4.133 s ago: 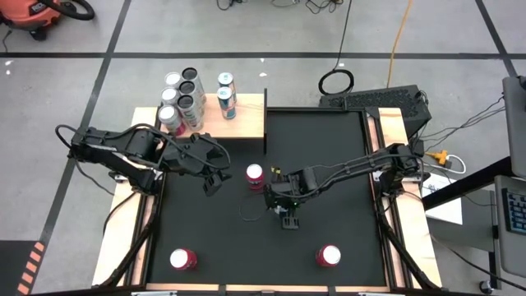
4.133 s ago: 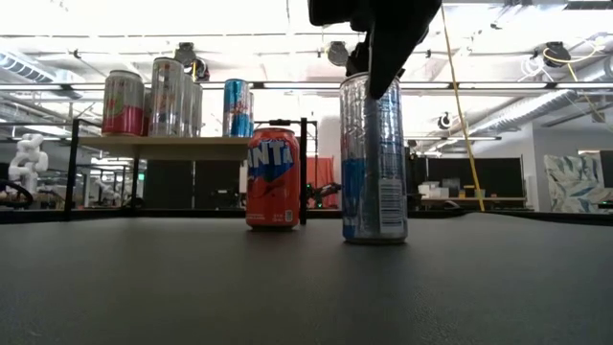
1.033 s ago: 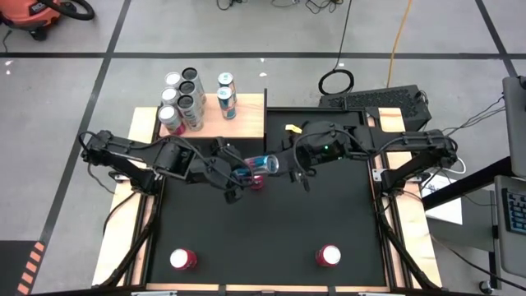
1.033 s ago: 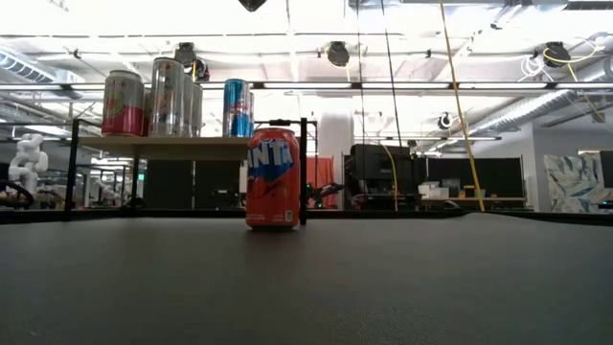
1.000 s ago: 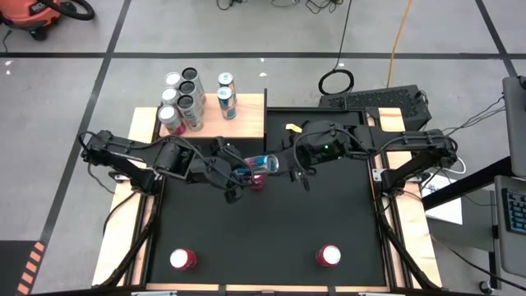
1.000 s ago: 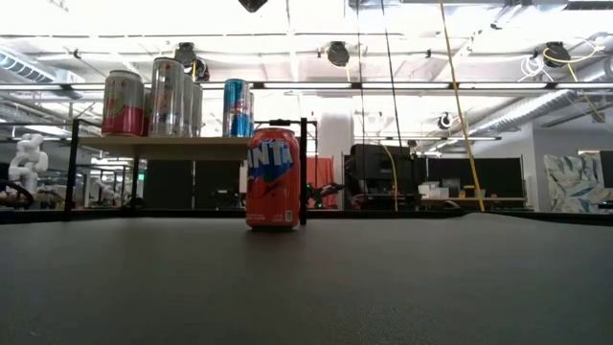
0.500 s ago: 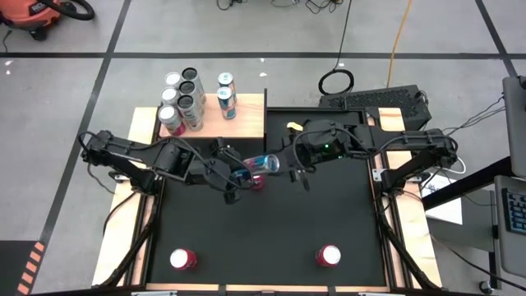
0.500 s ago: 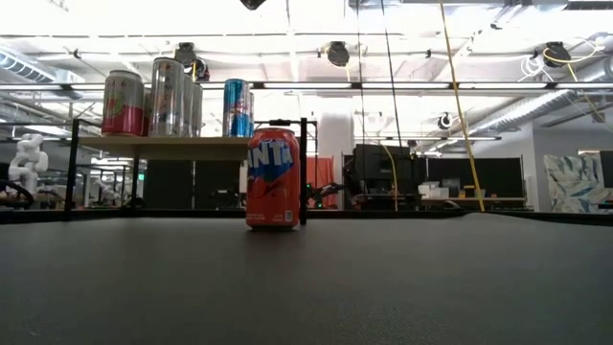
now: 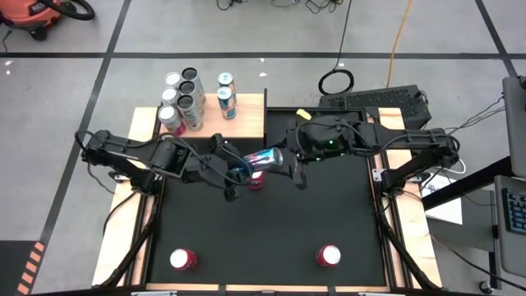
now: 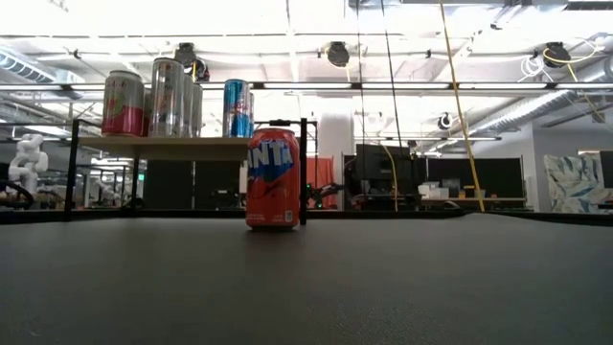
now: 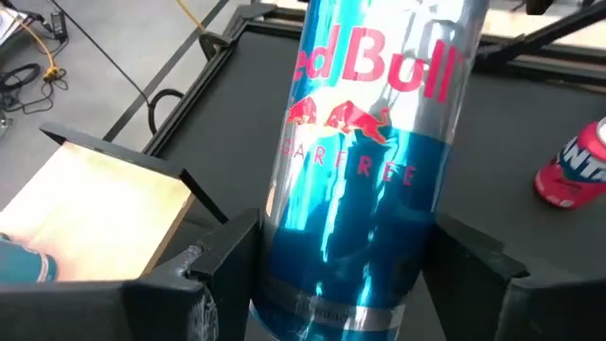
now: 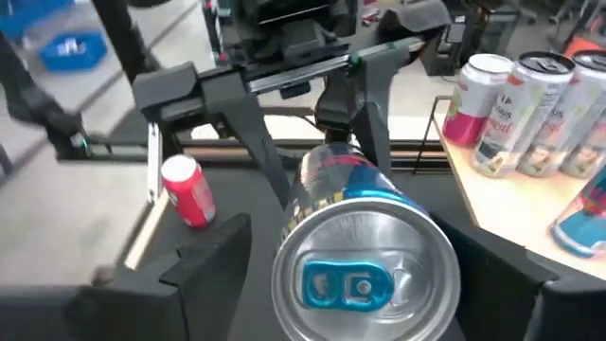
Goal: Place canned beverage on shelf
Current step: Put the blue soda can on the shelf aligned with the other blue soda cans
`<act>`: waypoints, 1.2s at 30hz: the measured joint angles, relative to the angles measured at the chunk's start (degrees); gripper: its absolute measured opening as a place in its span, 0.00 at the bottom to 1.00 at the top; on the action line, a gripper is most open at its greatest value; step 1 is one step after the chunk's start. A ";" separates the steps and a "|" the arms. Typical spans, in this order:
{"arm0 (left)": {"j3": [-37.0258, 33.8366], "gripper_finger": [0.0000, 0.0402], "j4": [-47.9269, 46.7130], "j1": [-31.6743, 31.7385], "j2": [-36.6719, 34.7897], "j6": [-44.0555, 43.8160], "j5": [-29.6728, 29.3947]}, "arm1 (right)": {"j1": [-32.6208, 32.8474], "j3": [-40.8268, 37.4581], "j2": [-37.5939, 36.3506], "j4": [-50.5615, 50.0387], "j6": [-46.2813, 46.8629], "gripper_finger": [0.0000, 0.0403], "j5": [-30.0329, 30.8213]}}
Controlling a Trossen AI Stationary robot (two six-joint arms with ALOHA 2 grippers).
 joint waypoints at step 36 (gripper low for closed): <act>4.11 0.61 27.54 -0.85 -0.09 4.86 -36.23 | -0.29 -0.03 -4.90 23.69 18.49 0.80 24.52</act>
